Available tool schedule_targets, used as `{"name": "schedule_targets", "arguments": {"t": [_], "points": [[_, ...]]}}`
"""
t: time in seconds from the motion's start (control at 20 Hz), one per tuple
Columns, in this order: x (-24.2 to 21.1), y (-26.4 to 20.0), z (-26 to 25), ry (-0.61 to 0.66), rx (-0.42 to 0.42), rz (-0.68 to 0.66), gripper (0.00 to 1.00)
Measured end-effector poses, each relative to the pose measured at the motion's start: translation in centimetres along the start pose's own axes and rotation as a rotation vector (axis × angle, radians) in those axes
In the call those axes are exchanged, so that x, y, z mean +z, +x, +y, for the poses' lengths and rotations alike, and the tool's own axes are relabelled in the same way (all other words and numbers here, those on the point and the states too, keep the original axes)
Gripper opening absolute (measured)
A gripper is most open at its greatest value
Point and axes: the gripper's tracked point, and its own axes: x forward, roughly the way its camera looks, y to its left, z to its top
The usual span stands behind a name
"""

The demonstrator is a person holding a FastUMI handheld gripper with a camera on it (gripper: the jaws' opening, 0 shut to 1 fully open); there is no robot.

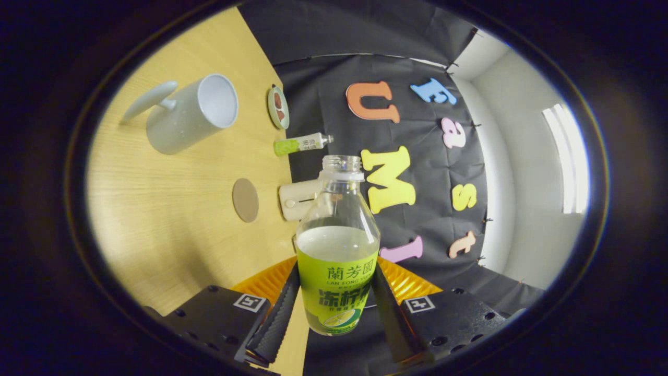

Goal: Take the bottle from table, then pour the juice into the cup, finally place the bottle on the coaster

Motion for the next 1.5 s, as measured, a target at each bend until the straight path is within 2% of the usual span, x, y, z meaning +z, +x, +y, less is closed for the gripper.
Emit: {"name": "schedule_targets", "arguments": {"t": [0.65, 1.05, 1.5], "points": [[4.6, 0.2, -0.2, -0.241, -0.048, -0.038, 0.82], [7.1, -0.1, 0.0, -0.300, -0.056, -0.059, 0.82], [7.9, 0.0, 0.1, -0.374, -0.071, -0.059, 0.81]]}}
